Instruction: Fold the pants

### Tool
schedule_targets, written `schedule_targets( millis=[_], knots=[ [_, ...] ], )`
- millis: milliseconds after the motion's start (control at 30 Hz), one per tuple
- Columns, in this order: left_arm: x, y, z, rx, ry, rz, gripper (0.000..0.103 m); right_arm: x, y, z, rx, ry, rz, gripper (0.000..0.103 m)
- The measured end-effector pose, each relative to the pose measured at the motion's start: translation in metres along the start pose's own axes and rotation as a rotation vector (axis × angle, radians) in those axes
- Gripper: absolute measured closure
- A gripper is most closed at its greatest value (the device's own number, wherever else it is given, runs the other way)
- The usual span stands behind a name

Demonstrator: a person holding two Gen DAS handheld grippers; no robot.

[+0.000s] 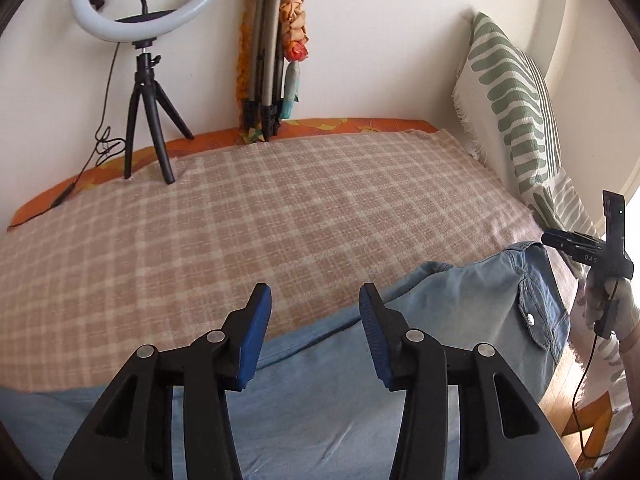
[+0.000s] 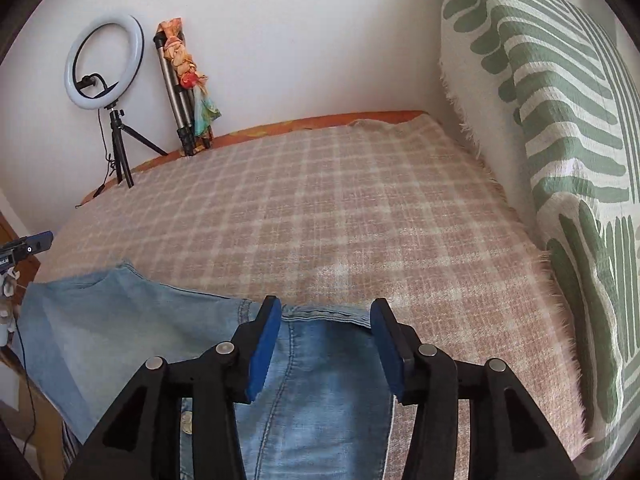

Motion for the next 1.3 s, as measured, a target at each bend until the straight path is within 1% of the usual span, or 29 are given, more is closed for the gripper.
schedule_targets(
  millis=[33, 133, 233, 333, 433, 500, 567, 600, 633, 667, 733, 800, 833, 867, 900, 967, 1000, 1100, 1167, 1200, 1267, 1300],
  knots=[
    [-0.005, -0.011, -0.011, 0.009, -0.011, 0.013, 0.052, -0.019, -0.001, 0.006, 0.007, -0.038, 0.037, 0.037],
    [-0.025, -0.044, -0.049, 0.037, -0.057, 0.076, 0.051, -0.078, 0.008, 0.018, 0.003, -0.165, 0.137, 0.037],
    [-0.056, -0.073, -0.093, 0.053, -0.126, 0.177, 0.050, -0.130, 0.028, 0.020, -0.021, -0.308, 0.195, 0.037],
    [-0.096, -0.096, -0.139, 0.062, -0.259, 0.237, 0.050, -0.167, 0.053, 0.016, -0.064, -0.410, 0.218, 0.037],
    [-0.139, -0.119, -0.182, 0.081, -0.398, 0.319, 0.050, -0.190, 0.074, 0.013, -0.094, -0.470, 0.225, 0.037],
    [-0.164, -0.130, -0.205, 0.098, -0.482, 0.361, 0.050, -0.203, 0.081, 0.010, -0.106, -0.505, 0.235, 0.037],
    [-0.184, -0.137, -0.222, 0.112, -0.548, 0.392, 0.050, -0.215, 0.085, 0.007, -0.106, -0.551, 0.226, 0.038],
    [-0.192, -0.139, -0.229, 0.116, -0.572, 0.403, 0.050, -0.221, 0.085, 0.005, -0.103, -0.574, 0.225, 0.042],
    [-0.199, -0.140, -0.235, 0.115, -0.590, 0.414, 0.050, -0.226, 0.085, 0.004, -0.104, -0.597, 0.225, 0.057],
    [-0.204, -0.140, -0.240, 0.116, -0.604, 0.422, 0.050, -0.229, 0.087, 0.001, -0.111, -0.618, 0.213, 0.066],
    [-0.210, -0.137, -0.249, 0.110, -0.624, 0.427, 0.050, -0.229, 0.088, -0.001, -0.100, -0.655, 0.164, 0.094],
    [-0.210, -0.138, -0.253, 0.125, -0.601, 0.435, 0.050, -0.229, 0.086, 0.005, -0.079, -0.653, 0.150, 0.100],
    [-0.209, -0.137, -0.254, 0.113, -0.584, 0.444, 0.049, -0.226, 0.084, 0.012, -0.061, -0.634, 0.144, 0.101],
    [-0.209, -0.135, -0.253, 0.101, -0.562, 0.455, 0.049, -0.220, 0.084, 0.022, -0.049, -0.594, 0.149, 0.101],
    [-0.208, -0.134, -0.253, 0.093, -0.544, 0.463, 0.048, -0.212, 0.089, 0.030, -0.059, -0.545, 0.162, 0.101],
    [-0.207, -0.133, -0.253, 0.093, -0.530, 0.462, 0.045, -0.201, 0.104, 0.040, -0.116, -0.447, 0.198, 0.101],
    [-0.207, -0.133, -0.253, 0.094, -0.528, 0.459, 0.044, -0.202, 0.111, 0.040, -0.129, -0.436, 0.200, 0.101],
    [-0.208, -0.135, -0.255, 0.108, -0.535, 0.446, 0.044, -0.209, 0.125, 0.031, -0.145, -0.498, 0.154, 0.101],
    [-0.209, -0.138, -0.255, 0.118, -0.549, 0.436, 0.044, -0.210, 0.129, 0.030, -0.161, -0.481, 0.158, 0.100],
    [-0.209, -0.141, -0.256, 0.122, -0.562, 0.433, 0.044, -0.209, 0.131, 0.030, -0.177, -0.461, 0.164, 0.097],
    [-0.212, -0.152, -0.259, 0.139, -0.591, 0.439, 0.044, -0.204, 0.128, 0.032, -0.174, -0.434, 0.153, 0.081],
    [-0.214, -0.159, -0.261, 0.156, -0.610, 0.439, 0.044, -0.202, 0.125, 0.034, -0.164, -0.429, 0.144, 0.067]
  ],
)
Point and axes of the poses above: each gripper's, at about its wrist camera, not at the fingertips, and y roughly the way its jaws point, x to its right, z to its top, the point moved 9 cm from there along y, roughly the way its jaws point, and after that the axes turned 8 degrees about -z, right-handed, at the moved point
